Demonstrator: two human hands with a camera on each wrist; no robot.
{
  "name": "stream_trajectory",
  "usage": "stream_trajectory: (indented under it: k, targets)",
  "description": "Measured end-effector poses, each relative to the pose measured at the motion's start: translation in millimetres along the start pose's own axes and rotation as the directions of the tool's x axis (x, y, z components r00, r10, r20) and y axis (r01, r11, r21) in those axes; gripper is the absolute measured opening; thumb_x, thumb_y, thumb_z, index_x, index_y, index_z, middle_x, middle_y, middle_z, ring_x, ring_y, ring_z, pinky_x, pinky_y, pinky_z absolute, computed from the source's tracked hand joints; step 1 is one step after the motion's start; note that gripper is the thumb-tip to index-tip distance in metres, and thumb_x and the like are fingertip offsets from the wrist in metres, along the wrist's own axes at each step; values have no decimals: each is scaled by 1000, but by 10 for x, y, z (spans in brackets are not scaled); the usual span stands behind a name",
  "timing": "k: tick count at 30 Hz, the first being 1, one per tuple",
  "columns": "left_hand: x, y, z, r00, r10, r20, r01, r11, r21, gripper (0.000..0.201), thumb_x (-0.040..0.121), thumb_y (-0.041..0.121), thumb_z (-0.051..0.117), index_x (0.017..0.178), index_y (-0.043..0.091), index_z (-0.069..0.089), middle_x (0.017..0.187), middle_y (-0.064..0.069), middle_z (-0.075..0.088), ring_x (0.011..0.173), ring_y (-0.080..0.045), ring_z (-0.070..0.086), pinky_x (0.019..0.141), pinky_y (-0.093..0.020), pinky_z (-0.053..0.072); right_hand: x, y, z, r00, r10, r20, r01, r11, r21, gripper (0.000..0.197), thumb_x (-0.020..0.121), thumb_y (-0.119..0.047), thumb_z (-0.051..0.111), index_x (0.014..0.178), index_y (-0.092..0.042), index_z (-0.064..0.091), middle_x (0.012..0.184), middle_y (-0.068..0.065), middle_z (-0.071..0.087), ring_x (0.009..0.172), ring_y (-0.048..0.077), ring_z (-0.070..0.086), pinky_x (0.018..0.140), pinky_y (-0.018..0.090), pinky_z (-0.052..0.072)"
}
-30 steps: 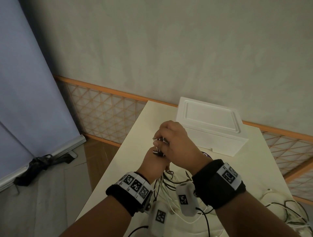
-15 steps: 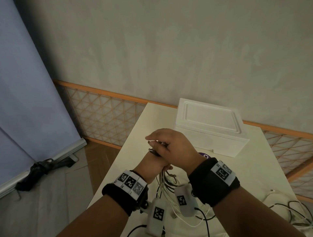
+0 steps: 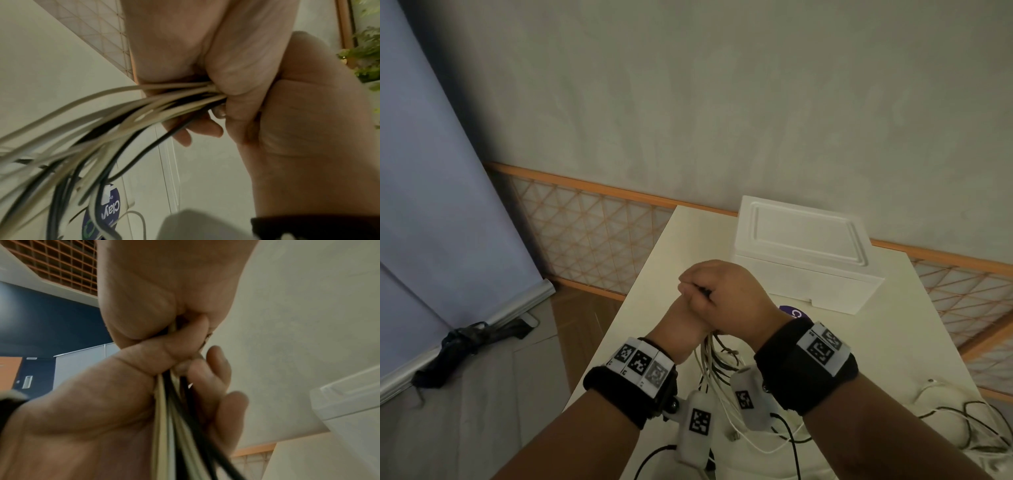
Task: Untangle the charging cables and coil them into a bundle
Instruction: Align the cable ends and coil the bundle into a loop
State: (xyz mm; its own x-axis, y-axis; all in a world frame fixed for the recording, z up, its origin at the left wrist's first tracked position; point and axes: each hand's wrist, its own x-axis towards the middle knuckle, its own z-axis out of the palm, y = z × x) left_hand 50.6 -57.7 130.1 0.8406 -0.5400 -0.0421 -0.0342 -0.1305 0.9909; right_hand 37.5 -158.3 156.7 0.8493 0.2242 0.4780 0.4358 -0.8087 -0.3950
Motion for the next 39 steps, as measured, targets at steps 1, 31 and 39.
stream_trajectory:
  k: [1, 31, 39]
  targets:
    - [3, 13, 9, 1000, -9, 17, 9, 1000, 20, 28, 94, -2, 43, 76, 18, 52, 77, -4, 57, 69, -13, 59, 69, -25, 51, 5, -3, -37, 1000, 10, 23, -11, 1000, 22, 40, 90, -39, 42, 87, -12, 72, 89, -3, 71, 85, 10, 62, 75, 30, 51]
    - [240, 122, -205, 999, 3, -45, -26, 837, -547, 25, 89, 26, 62, 70, 12, 53, 48, 2, 42, 46, -13, 45, 59, -31, 47, -127, 91, -168, 827, 396, 399, -556, 678, 481, 73, 87, -43, 62, 145, -23, 22, 120, 8, 62, 98, 18, 65, 92, 32, 51]
    - [518, -4, -528, 907, -345, -241, 13, 597, -802, 21, 93, 25, 60, 75, 14, 53, 50, 3, 41, 48, -12, 43, 71, -34, 52, -1184, 581, 119, 672, 607, 424, -587, 786, -193, 27, 77, -23, 58, 103, -19, 57, 91, 2, 64, 88, 22, 62, 71, 28, 45]
